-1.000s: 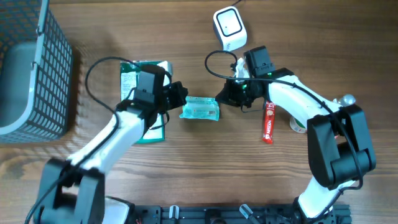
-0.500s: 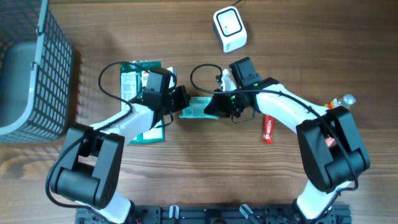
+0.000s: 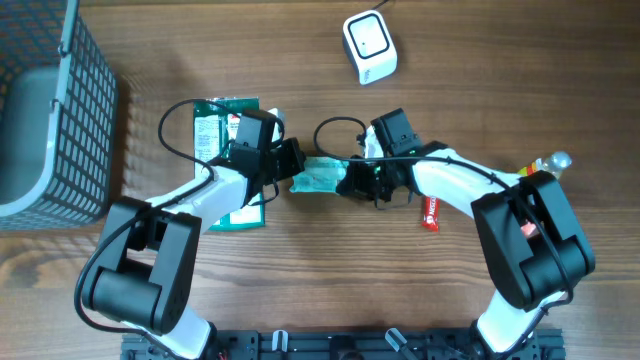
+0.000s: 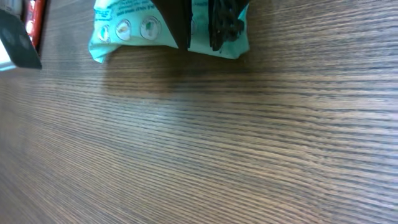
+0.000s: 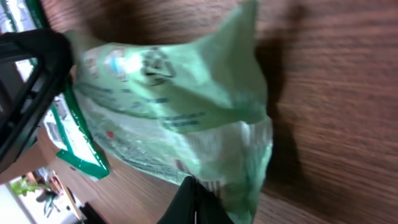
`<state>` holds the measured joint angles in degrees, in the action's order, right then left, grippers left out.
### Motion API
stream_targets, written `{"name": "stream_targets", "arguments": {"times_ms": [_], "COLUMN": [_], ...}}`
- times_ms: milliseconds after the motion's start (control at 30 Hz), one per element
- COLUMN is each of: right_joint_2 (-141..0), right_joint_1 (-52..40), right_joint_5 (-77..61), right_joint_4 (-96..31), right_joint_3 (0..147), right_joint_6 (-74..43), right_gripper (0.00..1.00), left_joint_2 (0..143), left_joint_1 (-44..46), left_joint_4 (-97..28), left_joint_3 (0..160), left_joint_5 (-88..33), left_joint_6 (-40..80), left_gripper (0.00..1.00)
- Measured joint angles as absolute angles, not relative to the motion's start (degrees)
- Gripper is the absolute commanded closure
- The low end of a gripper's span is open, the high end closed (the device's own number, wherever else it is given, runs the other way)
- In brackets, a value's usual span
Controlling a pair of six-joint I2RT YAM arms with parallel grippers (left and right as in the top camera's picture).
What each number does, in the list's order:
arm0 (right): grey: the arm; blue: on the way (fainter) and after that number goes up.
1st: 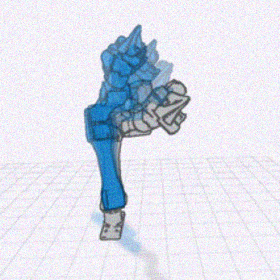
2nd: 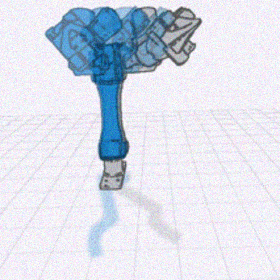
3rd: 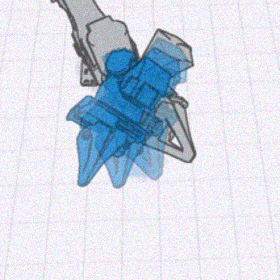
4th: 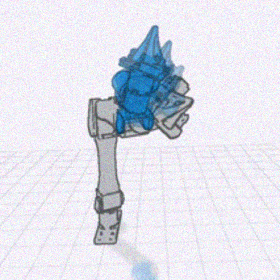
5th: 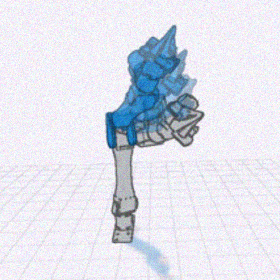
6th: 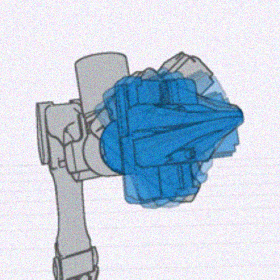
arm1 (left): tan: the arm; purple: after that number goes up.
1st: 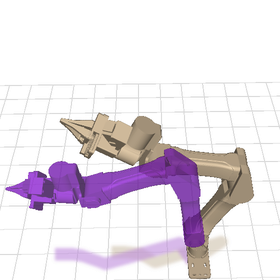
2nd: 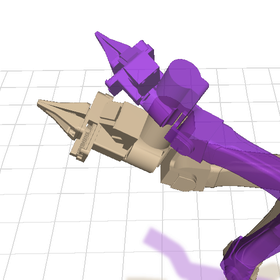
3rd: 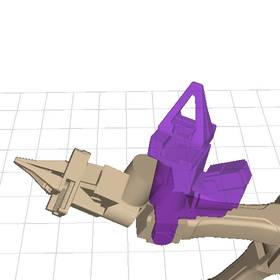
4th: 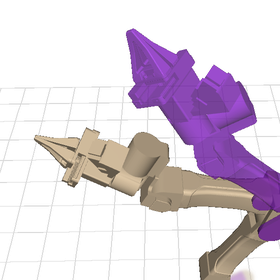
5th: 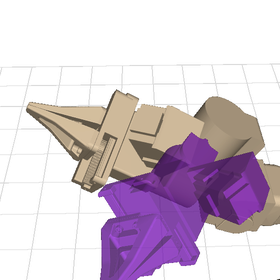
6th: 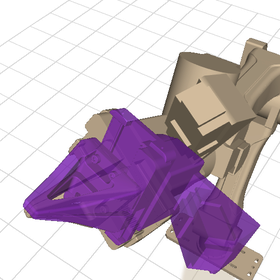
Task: Scan the item barcode
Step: 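Close both grippers on the ends of the wipes pack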
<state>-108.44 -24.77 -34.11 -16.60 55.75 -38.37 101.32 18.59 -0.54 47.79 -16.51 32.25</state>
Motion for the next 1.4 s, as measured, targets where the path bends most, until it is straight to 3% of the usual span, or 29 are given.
{"name": "stream_targets", "arguments": {"times_ms": [567,767,933,1400], "right_joint_2": [-108.8,-108.8,-108.8,-108.8], "right_joint_1": [-24.8,-24.8,-24.8,-24.8], "right_joint_5": [-31.2,-31.2,-31.2,-31.2], "right_joint_4": [-19.2,-19.3,-19.1,-19.2], "right_joint_3": [55.8,55.9,55.9,55.9], "right_joint_6": [-41.6,-41.8,-42.0,-42.0], "right_gripper": [0.93,0.92,0.92,0.96], "left_joint_2": [103.3,92.2,92.3,98.8], "left_joint_1": [15.4,9.9,13.3,21.0], "left_joint_4": [0.2,-3.7,-11.0,-7.7], "left_joint_3": [47.8,47.9,47.9,47.9], "left_joint_5": [-12.7,-19.7,-22.5,-18.2], "left_joint_6": [31.6,31.6,31.1,30.8], "left_gripper": [0.96,0.92,0.96,0.96]}}
